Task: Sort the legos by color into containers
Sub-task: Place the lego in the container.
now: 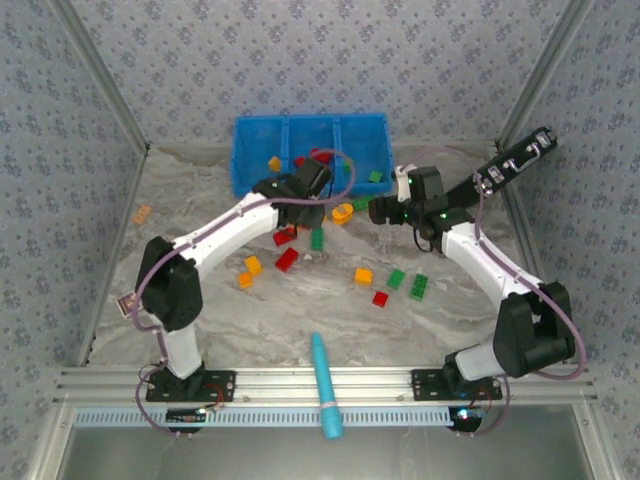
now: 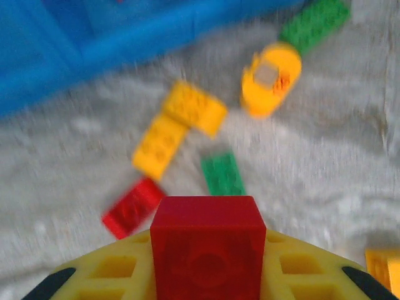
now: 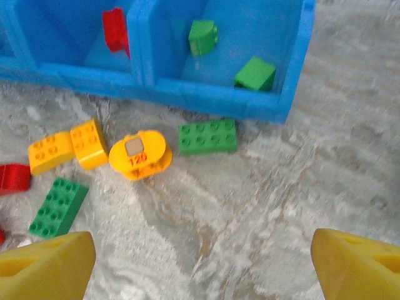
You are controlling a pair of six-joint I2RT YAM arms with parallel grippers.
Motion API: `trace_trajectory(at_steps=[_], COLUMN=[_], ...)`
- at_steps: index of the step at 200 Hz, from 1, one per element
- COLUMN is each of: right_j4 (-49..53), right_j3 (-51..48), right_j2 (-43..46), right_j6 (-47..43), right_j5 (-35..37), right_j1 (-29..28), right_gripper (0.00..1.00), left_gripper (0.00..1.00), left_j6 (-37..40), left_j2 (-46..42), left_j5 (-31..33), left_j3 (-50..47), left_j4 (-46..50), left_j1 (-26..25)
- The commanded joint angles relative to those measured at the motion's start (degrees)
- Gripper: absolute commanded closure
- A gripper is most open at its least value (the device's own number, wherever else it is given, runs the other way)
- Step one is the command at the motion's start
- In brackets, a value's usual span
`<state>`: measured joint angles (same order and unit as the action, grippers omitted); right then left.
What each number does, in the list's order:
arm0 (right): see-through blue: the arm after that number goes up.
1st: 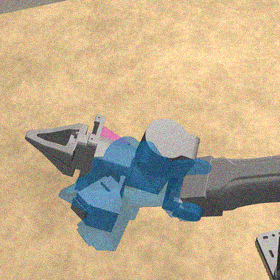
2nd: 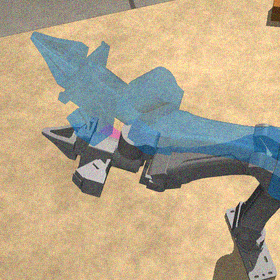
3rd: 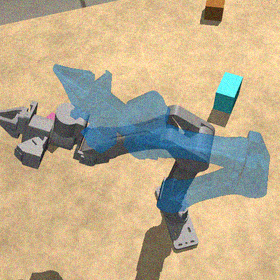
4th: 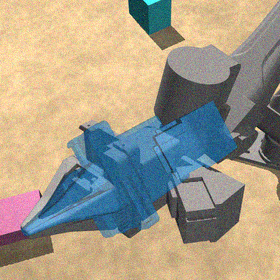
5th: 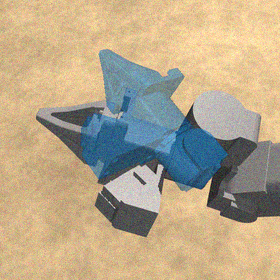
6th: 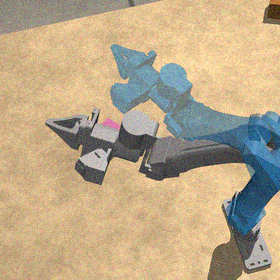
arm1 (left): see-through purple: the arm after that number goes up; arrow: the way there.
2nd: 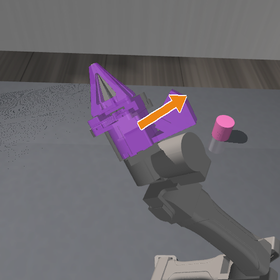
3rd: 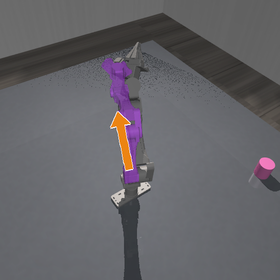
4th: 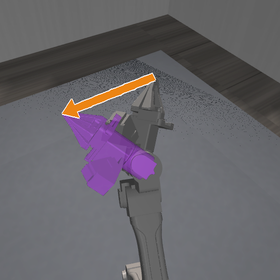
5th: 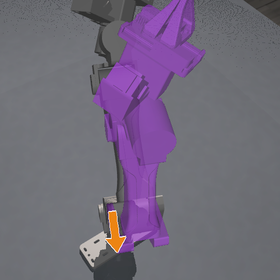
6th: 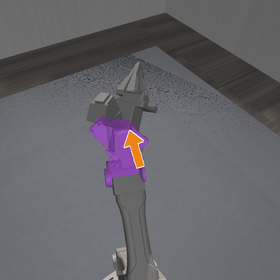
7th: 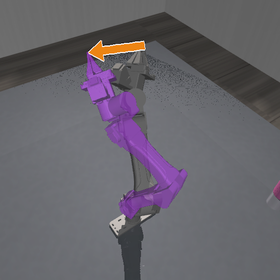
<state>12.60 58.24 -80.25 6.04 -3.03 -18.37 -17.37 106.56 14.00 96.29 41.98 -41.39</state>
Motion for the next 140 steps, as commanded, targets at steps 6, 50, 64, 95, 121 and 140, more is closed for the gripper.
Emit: trace_trajectory(at_steps=[6,50,64,95,121,140], right_j4=[0.43,3.77,5.06,6.68,7.02,6.99], right_j3=[-4.27,-12.64,-15.14,-20.38,-23.13,-24.04], right_j2=[4.72,10.25,11.31,13.12,14.30,14.84], right_j6=[4.66,10.67,12.70,17.00,18.97,19.57], right_j5=[-2.51,-2.50,-2.15,-1.65,-0.62,0.48], right_j1=[-1.35,-6.34,-8.24,-11.86,-13.35,-13.77], right_gripper=[0.09,0.10,0.10,0.10,0.10,0.10], left_gripper=[0.74,0.74,0.74,0.74,0.74,0.73], left_j6=[7.17,8.70,8.93,8.07,7.78,8.09], left_j2=[7.37,19.97,24.02,32.35,36.06,38.14], left_j5=[2.72,2.87,2.73,2.86,2.77,3.25], left_j3=[9.64,26.17,31.51,42.65,45.27,46.35], left_j4=[0.50,-0.48,-0.39,0.66,-2.54,-4.87], left_j1=[3.18,6.32,7.08,9.12,10.22,10.60])
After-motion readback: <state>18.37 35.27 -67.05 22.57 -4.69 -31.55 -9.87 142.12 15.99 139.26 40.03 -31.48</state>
